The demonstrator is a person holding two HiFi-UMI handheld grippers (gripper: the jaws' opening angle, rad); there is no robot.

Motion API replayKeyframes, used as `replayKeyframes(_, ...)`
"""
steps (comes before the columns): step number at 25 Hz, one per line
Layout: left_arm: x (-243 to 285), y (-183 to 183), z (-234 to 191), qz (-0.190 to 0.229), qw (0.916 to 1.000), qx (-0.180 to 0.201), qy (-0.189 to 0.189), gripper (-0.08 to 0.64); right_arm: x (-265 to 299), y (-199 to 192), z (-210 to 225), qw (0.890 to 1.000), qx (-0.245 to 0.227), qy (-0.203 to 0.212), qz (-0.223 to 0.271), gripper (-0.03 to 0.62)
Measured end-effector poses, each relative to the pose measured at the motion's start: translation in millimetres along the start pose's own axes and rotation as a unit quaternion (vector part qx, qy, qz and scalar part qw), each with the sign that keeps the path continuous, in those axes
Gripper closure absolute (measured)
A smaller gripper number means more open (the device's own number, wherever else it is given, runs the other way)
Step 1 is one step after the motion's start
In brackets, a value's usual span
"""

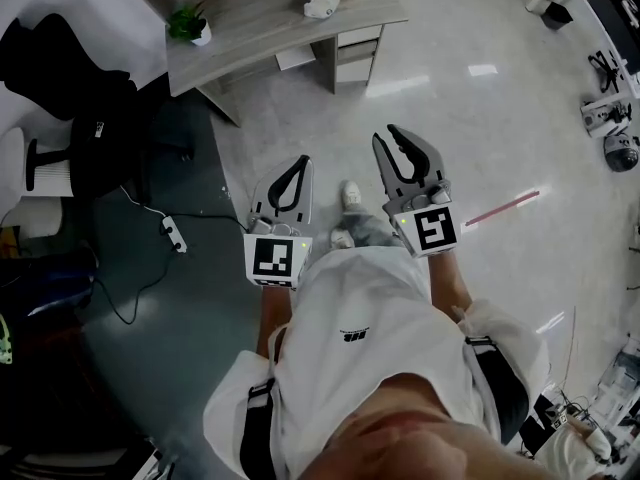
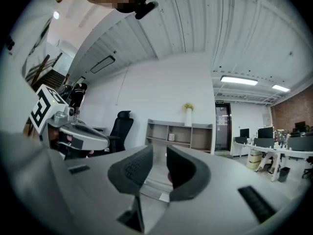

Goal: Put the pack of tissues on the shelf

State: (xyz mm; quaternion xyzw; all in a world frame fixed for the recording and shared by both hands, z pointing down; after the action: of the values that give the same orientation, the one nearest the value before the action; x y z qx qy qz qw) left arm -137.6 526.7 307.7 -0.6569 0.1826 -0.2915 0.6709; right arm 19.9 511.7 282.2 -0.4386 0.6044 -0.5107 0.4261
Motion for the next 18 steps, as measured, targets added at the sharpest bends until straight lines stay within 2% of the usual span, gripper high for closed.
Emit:
replayKeyframes(15, 83, 4, -63, -0.006, 0.9999, -0.01, 0.004, 0.531, 98, -20, 40, 1.0, -0.005, 0.025, -0.004, 0.502)
replayKeyframes(18, 99, 4, -76, -0.008, 0.9999, -0.001, 0.009, 0.531, 117, -22, 49, 0.999, -0.003, 0.032, -0.005, 0.502)
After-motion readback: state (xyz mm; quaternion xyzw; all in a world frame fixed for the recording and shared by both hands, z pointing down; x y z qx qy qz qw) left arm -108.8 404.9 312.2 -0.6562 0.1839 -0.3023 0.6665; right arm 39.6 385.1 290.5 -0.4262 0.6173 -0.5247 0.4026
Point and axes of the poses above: the fingertips, and each gripper's own axes: x forward along the fingers, z to its right, y out of its top, the point moved 4 cm from there along -x, backward along the fingers, and after that the axes turned 15 degrees about -y, right-handed, at the moved point
